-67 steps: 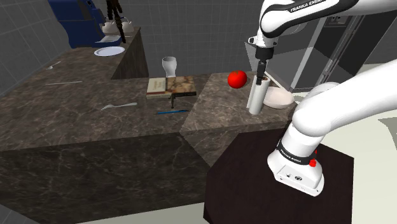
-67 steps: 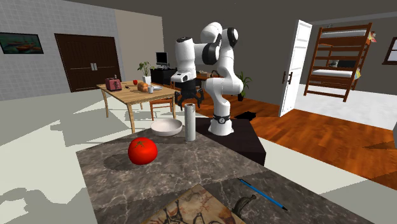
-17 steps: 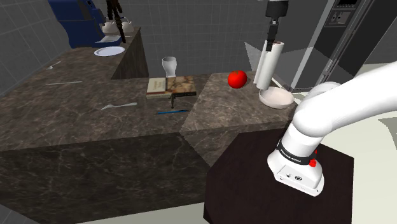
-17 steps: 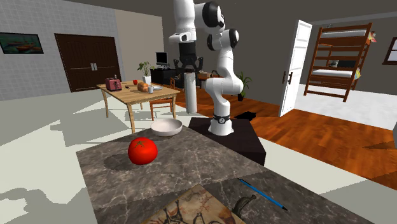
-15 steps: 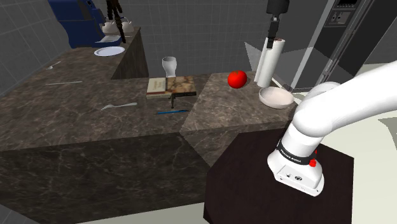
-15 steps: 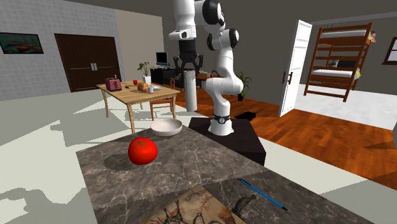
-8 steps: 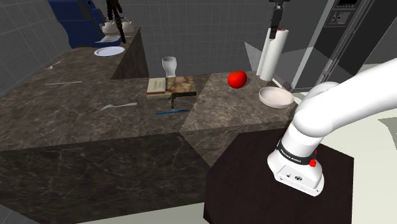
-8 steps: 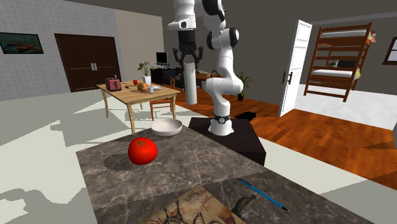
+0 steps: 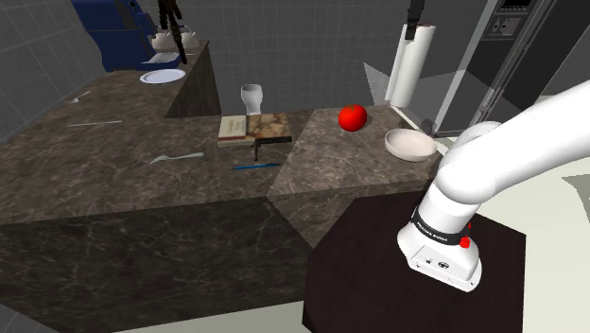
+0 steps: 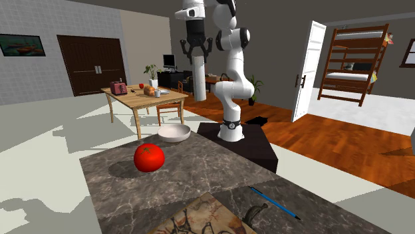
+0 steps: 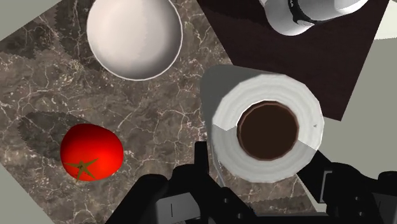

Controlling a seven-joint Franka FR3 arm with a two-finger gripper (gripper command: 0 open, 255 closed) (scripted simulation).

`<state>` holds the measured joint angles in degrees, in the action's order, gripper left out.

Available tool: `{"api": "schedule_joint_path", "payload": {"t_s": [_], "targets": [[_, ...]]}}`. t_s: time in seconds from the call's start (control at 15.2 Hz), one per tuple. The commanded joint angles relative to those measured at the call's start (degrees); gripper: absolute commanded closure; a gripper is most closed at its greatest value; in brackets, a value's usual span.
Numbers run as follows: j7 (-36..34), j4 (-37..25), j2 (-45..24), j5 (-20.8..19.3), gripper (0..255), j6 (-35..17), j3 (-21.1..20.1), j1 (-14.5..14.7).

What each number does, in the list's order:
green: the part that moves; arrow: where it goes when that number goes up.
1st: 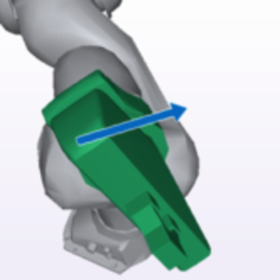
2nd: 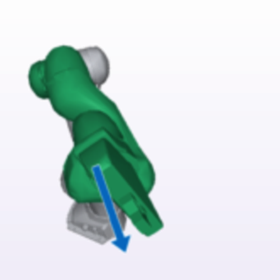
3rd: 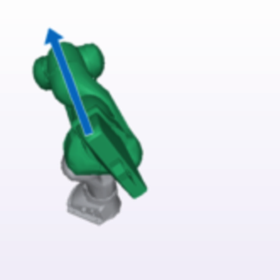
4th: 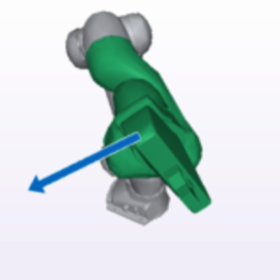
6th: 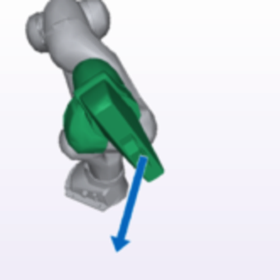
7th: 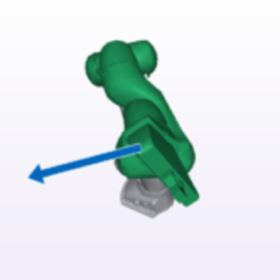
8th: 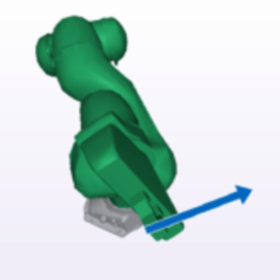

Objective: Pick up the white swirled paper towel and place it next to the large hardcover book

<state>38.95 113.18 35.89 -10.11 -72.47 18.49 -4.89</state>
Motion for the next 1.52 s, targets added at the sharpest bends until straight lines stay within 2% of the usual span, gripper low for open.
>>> {"api": "schedule_joint_path", "payload": {"t_s": [0.0, 0.2, 0.86, 1.45], "targets": [[0.21, -2.20, -0.84, 0.16, 255, 1.37, -0.01, 0.13], [0.44, -5.26, -1.96, 0.39, 255, 3.34, -0.08, 0.31], [1.83, -10.24, -18.95, 4.35, 255, -8.26, 3.78, 2.73], [5.08, -22.04, -37.90, 11.18, 255, -13.99, 6.45, 2.81]]}}
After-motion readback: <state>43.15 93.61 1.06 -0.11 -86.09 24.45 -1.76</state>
